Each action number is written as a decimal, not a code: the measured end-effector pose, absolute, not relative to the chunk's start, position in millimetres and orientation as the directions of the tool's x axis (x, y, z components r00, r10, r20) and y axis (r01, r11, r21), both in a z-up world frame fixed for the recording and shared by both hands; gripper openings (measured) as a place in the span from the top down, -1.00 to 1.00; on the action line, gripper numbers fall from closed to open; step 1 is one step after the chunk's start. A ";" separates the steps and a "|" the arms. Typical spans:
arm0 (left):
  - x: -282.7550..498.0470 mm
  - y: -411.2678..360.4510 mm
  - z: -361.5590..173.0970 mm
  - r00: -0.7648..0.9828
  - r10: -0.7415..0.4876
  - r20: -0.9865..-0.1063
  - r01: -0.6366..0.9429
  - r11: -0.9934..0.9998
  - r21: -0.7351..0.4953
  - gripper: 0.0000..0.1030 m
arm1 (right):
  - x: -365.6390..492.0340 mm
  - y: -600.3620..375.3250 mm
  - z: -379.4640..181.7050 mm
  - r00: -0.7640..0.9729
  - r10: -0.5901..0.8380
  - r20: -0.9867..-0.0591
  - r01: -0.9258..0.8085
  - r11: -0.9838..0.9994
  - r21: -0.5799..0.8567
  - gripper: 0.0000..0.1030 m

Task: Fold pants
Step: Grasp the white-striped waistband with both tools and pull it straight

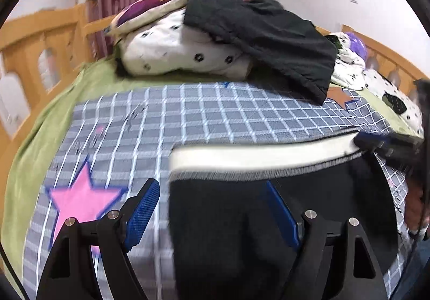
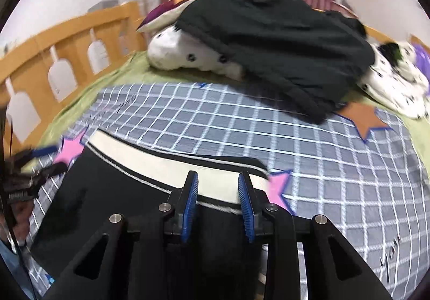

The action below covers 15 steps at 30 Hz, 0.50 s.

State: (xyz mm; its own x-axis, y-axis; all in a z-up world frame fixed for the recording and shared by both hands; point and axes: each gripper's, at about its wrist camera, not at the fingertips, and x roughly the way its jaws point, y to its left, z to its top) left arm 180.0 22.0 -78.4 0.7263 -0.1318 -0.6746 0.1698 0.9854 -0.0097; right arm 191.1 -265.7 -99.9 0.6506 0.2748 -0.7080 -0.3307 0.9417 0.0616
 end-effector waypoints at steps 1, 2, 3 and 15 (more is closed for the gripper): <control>187.6 16.6 -81.5 0.720 -0.134 -0.681 0.189 0.982 0.006 -0.52 | 196.2 -259.1 -107.7 0.638 0.270 -0.721 -0.341 0.939 0.049 0.42; 200.5 10.3 -91.1 0.702 -0.117 -0.702 0.195 0.980 0.032 -0.52 | 201.7 -251.8 -120.7 0.631 0.247 -0.735 -0.347 0.938 0.018 0.42; 212.1 6.9 -103.8 0.673 -0.078 -0.735 0.175 0.983 0.056 -0.45 | 206.6 -248.8 -130.2 0.632 0.224 -0.742 -0.344 0.939 -0.010 0.42; 232.1 36.2 -147.8 0.569 -0.169 -0.805 0.095 0.986 -0.140 -0.75 | 211.6 -254.2 -149.9 0.663 0.228 -0.713 -0.349 0.937 -0.025 0.41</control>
